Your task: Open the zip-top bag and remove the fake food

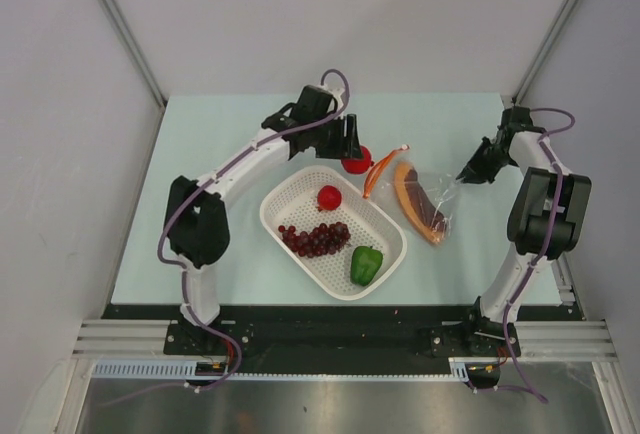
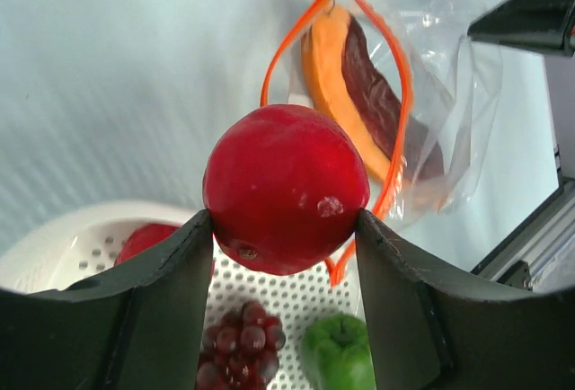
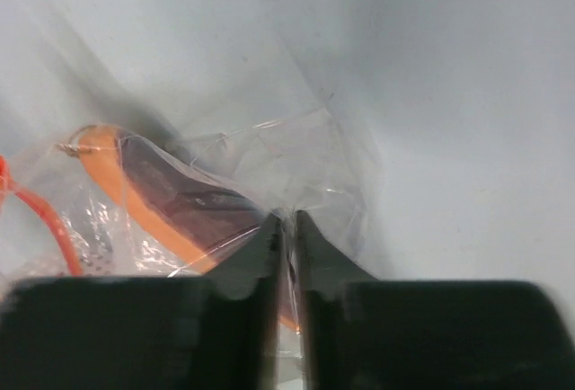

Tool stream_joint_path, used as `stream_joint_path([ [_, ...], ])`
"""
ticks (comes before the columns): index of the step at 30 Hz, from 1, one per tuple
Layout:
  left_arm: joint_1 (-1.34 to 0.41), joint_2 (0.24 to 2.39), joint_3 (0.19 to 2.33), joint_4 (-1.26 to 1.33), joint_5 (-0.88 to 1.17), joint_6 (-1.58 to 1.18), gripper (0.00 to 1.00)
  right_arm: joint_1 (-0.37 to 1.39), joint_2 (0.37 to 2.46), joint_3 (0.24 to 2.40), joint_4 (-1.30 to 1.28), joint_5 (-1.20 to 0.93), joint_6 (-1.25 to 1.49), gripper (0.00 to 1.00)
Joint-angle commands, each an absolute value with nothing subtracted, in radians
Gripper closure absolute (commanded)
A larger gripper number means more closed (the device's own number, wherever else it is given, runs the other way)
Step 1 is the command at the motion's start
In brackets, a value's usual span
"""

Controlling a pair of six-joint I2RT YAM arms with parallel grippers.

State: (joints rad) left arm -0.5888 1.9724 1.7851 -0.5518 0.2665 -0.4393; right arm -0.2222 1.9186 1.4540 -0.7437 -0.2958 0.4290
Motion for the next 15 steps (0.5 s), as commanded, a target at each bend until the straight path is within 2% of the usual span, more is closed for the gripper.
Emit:
stream_joint_path([
  [1, -0.588, 1.798, 1.689, -0.587, 0.236, -0.402, 1.0, -0.183, 1.94, 1.572, -0.796, -0.21, 0.373, 0.66],
  [2, -0.591, 1.775, 1.654, -0.583, 0.242, -0.406, 1.0, -0.172, 1.944, 1.591, -0.822, -0.198, 0.368, 0.6],
  [3, -0.589, 1.746, 1.614, -0.574, 0.25, -0.425, 1.0, -0.158, 1.944, 1.606, -0.834, -0.183, 0.365, 0.47],
  [6, -0.591, 1.642, 1.432, -0.525, 0.296, -0.475, 1.0, -0.115, 1.924, 1.666, -0.893, -0.085, 0.379, 0.3],
  [9, -0.601, 1.568, 1.246, -0.494, 0.317, -0.512, 1.0, -0.094, 1.89, 1.724, -0.943, -0.032, 0.399, 0.23],
  [12, -0.627, 1.525, 1.154, -0.451, 0.345, -0.543, 0.99, -0.032, 1.858, 1.784, -0.972, -0.005, 0.39, 0.16],
  [15, -0.661, 1.525, 1.128, -0.457, 0.333, -0.548, 0.89, 0.075, 1.856, 1.848, -0.994, -0.002, 0.39, 0.15],
])
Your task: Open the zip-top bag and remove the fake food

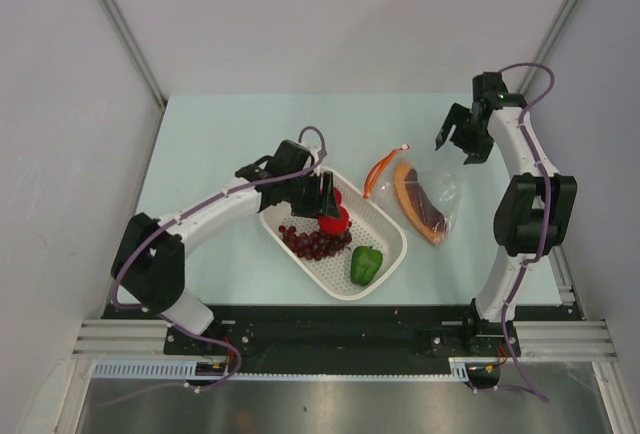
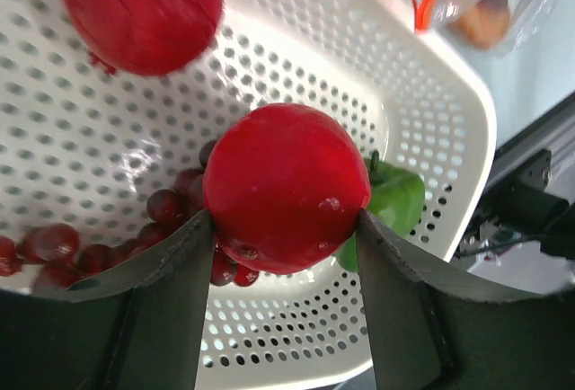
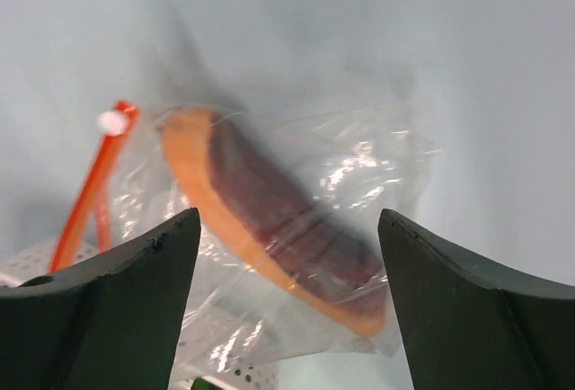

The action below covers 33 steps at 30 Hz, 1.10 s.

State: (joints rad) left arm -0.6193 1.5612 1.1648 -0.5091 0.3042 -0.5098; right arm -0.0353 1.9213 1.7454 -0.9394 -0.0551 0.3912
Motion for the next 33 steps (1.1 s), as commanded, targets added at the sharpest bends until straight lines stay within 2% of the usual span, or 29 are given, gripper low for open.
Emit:
stream_joint_path([
  [1, -0.667, 1.525, 1.124, -0.46, 0.331, -0.548, 0.86, 0.101, 1.858, 1.865, -1.0, -0.005, 0.391, 0.15],
  [3, -0.667, 1.52, 1.118, -0.468, 0.321, -0.552, 0.69, 0.188, 1.874, 1.907, -1.009, -0.009, 0.4, 0.14],
  [4, -0.667, 1.517, 1.121, -0.472, 0.31, -0.549, 0.55, 0.221, 1.881, 1.917, -1.011, -0.005, 0.4, 0.14],
  [7, -0.667, 1.5, 1.127, -0.479, 0.314, -0.522, 0.41, 0.313, 1.923, 1.968, -1.035, 0.026, 0.388, 0.13],
  [10, -0.667, 1.485, 1.121, -0.469, 0.316, -0.503, 0.32, 0.367, 1.977, 2.003, -1.074, 0.074, 0.367, 0.13],
  [12, -0.663, 1.488, 1.129, -0.471, 0.314, -0.5, 0.29, 0.386, 2.008, 2.022, -1.1, 0.115, 0.351, 0.13],
  [13, -0.661, 1.491, 1.137, -0.472, 0.314, -0.497, 0.2, 0.394, 2.016, 2.025, -1.103, 0.141, 0.345, 0.13],
  [20, -0.629, 1.542, 1.227, -0.491, 0.324, -0.469, 0.19, 0.431, 2.117, 2.123, -1.19, 0.235, 0.316, 0.14],
  [23, -0.612, 1.552, 1.256, -0.489, 0.319, -0.463, 0.19, 0.436, 2.129, 2.122, -1.207, 0.242, 0.311, 0.18],
  [24, -0.6, 1.555, 1.262, -0.486, 0.322, -0.465, 0.21, 0.437, 2.129, 2.118, -1.207, 0.242, 0.311, 0.21],
  [27, -0.577, 1.575, 1.295, -0.457, 0.363, -0.48, 0.25, 0.437, 2.109, 2.106, -1.2, 0.247, 0.301, 0.37],
  [28, -0.572, 1.583, 1.305, -0.451, 0.398, -0.495, 0.25, 0.437, 2.097, 2.103, -1.195, 0.25, 0.296, 0.5],
  [30, -0.561, 1.62, 1.334, -0.416, 0.439, -0.52, 0.27, 0.437, 2.091, 2.098, -1.184, 0.25, 0.282, 0.63],
  [31, -0.558, 1.635, 1.344, -0.399, 0.458, -0.549, 0.28, 0.436, 2.089, 2.098, -1.184, 0.247, 0.281, 0.74],
  [33, -0.552, 1.678, 1.37, -0.348, 0.517, -0.595, 0.3, 0.434, 2.089, 2.105, -1.193, 0.238, 0.279, 0.87],
])
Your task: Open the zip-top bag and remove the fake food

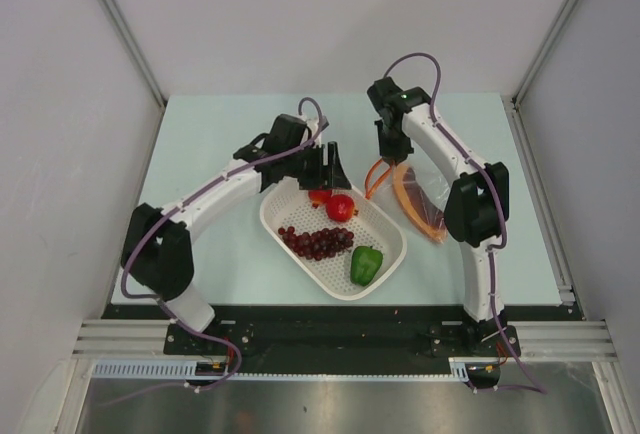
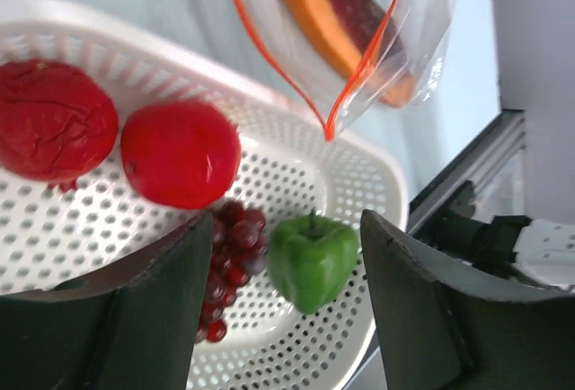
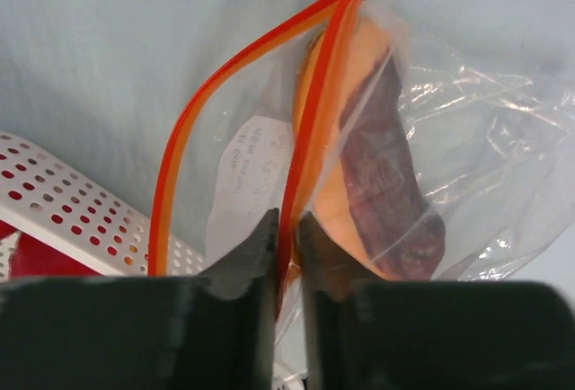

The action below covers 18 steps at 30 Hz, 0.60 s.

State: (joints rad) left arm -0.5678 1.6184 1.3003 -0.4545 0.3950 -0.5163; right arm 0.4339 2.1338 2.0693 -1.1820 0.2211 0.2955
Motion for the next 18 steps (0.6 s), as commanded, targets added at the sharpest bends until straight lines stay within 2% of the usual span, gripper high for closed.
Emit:
stream_joint_path([
  [1, -0.551, 1.71, 1.382, -0.333, 0.532, -0.613, 0.31, 0.434, 2.088, 2.106, -1.196, 0.227, 0.278, 0.95],
  [3, -0.546, 1.742, 1.422, -0.281, 0.583, -0.667, 0.34, 0.439, 2.071, 2.1, -1.201, 0.222, 0.275, 1.0],
  [5, -0.546, 1.805, 1.476, -0.238, 0.635, -0.702, 0.35, 0.443, 2.042, 2.088, -1.198, 0.212, 0.275, 1.0],
  [9, -0.554, 1.925, 1.572, -0.167, 0.732, -0.84, 0.43, 0.449, 1.987, 2.043, -1.169, 0.183, 0.279, 1.0],
  [13, -0.564, 2.029, 1.65, -0.124, 0.738, -0.897, 0.48, 0.451, 1.944, 2.005, -1.134, 0.169, 0.288, 1.0],
  [18, -0.578, 2.121, 1.756, -0.245, 0.657, -0.845, 0.5, 0.451, 1.899, 1.987, -1.1, 0.173, 0.313, 1.0],
])
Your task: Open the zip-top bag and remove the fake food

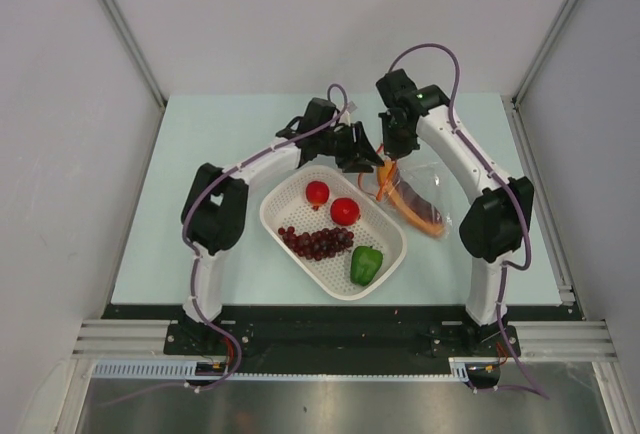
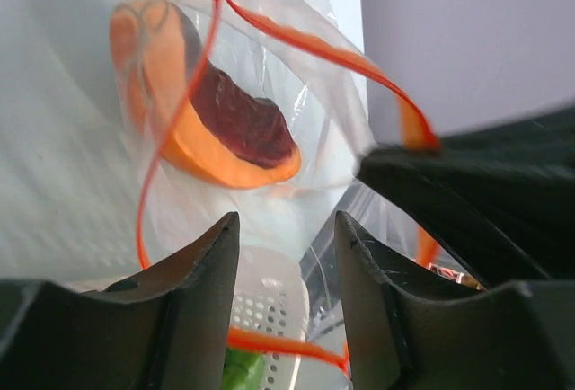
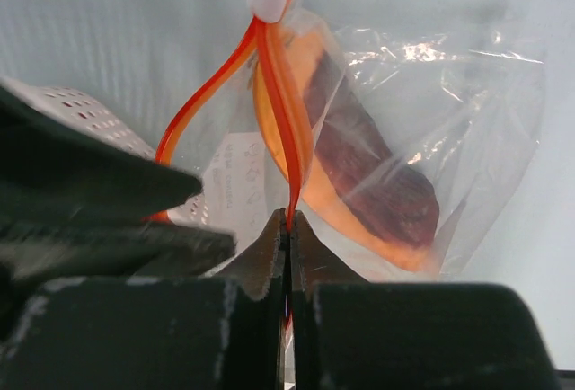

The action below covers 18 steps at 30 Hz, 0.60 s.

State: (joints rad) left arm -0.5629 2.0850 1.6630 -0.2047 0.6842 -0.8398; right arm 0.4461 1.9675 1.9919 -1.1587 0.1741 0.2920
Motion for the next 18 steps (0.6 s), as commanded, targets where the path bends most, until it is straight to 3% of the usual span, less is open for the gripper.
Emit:
stream_joint_path([
  [1, -0.581, 2.131, 1.79, -0.259, 0.647, -0.838, 0.5, 0.451, 1.895, 1.99, -1.092, 0.173, 0.317, 1.0],
  [10, -0.632, 2.24, 2.045, -0.554, 0.376, -0.634, 0.49, 0.451, 1.844, 2.01, -1.045, 0.189, 0.33, 1.0],
  [18, -0.643, 2.257, 2.062, -0.658, 0.281, -0.537, 0.47, 0.453, 1.773, 1.968, -0.976, 0.239, 0.362, 1.0],
])
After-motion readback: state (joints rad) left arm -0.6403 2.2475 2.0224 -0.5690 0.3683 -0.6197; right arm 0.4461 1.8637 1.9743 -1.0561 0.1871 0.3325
